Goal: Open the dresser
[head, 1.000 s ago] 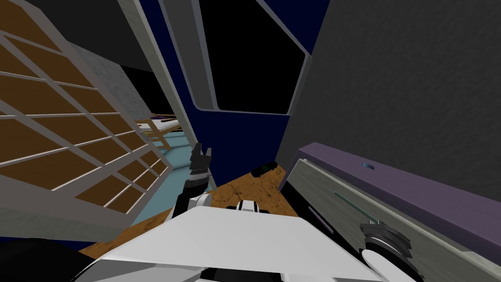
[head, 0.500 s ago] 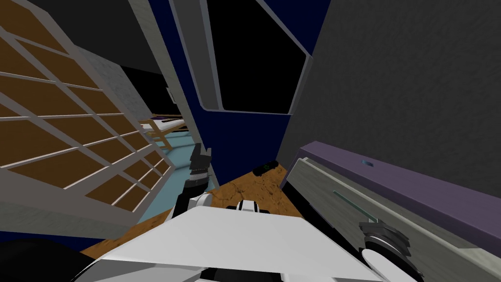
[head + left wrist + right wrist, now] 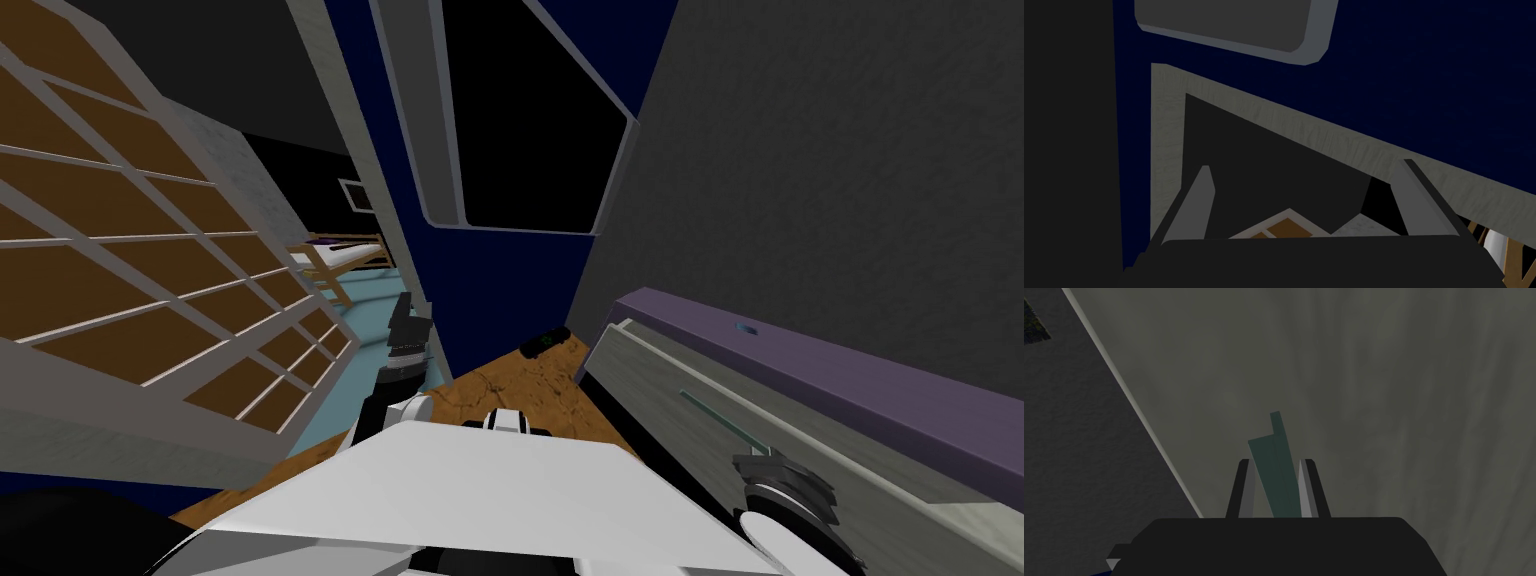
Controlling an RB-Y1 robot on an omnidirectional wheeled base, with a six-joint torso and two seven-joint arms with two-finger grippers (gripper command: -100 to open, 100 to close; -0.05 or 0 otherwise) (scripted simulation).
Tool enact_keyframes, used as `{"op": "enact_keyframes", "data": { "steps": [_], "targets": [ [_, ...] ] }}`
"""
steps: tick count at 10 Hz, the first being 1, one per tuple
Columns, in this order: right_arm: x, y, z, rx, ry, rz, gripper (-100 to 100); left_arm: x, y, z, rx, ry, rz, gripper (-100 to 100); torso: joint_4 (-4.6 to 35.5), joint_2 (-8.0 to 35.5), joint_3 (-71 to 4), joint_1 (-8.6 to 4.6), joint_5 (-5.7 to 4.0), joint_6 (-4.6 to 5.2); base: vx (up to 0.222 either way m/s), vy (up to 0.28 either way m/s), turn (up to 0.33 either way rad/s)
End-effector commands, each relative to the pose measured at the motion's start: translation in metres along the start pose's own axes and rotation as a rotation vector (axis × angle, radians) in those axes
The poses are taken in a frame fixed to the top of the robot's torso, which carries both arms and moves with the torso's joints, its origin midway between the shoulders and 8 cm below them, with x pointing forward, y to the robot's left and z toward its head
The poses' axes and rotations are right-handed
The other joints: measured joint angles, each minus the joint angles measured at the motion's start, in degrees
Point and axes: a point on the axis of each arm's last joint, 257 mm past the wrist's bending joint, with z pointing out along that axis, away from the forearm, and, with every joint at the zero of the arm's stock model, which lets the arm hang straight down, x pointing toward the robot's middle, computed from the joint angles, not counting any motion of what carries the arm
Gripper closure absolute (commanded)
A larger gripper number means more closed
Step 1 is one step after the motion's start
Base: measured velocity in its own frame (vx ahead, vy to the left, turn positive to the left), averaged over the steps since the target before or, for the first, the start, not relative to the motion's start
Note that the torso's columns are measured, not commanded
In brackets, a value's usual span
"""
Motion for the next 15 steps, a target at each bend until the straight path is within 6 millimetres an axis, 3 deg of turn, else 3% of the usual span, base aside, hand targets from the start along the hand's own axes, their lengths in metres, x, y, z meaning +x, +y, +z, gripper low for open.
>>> {"op": "enact_keyframes", "data": {
  "steps": [1, 2, 10, 11, 12, 15],
  "targets": [
    [0.001, 0.004, -0.004, -0.011, 0.000, -0.001, 100, 0.000, 0.000, 0.000, 0.000, 0.000, 0.000, 0, 0.02, 0.10, 0.06, -0.04, -0.02, 0.04, -0.046, 0.095, -0.021],
    [-0.002, -0.012, 0.008, -0.002, -0.010, -0.003, -100, 0.000, 0.000, 0.000, 0.000, 0.000, 0.000, 0, 0.02, 0.07, 0.05, -0.09, -0.02, 0.04, -0.025, 0.062, -0.060],
    [-0.016, -0.066, 0.046, -0.003, -0.047, -0.012, -100, 0.000, 0.000, 0.000, 0.000, 0.000, 0.000, 0, 0.18, 0.19, 0.01, 0.52, 0.55, -0.05, 0.004, 0.053, -0.041],
    [-0.013, -0.056, 0.041, -0.011, -0.042, -0.010, -100, 0.000, 0.000, 0.000, 0.000, 0.000, 0.000, 0, 0.22, 0.24, 0.02, 0.68, 0.68, -0.05, -0.003, 0.023, -0.009],
    [-0.012, -0.055, 0.040, -0.016, -0.042, -0.011, 0, 0.000, 0.000, 0.000, 0.000, 0.000, 0.000, 0, 0.20, 0.20, 0.01, 0.65, 0.63, -0.08, 0.000, 0.000, 0.000],
    [-0.011, -0.050, 0.038, -0.027, -0.040, -0.011, 0, 0.000, 0.000, 0.000, 0.000, 0.000, 0.000, 0, 0.14, 0.09, -0.05, 0.50, 0.50, -0.09, 0.000, 0.000, 0.000]
  ]
}}
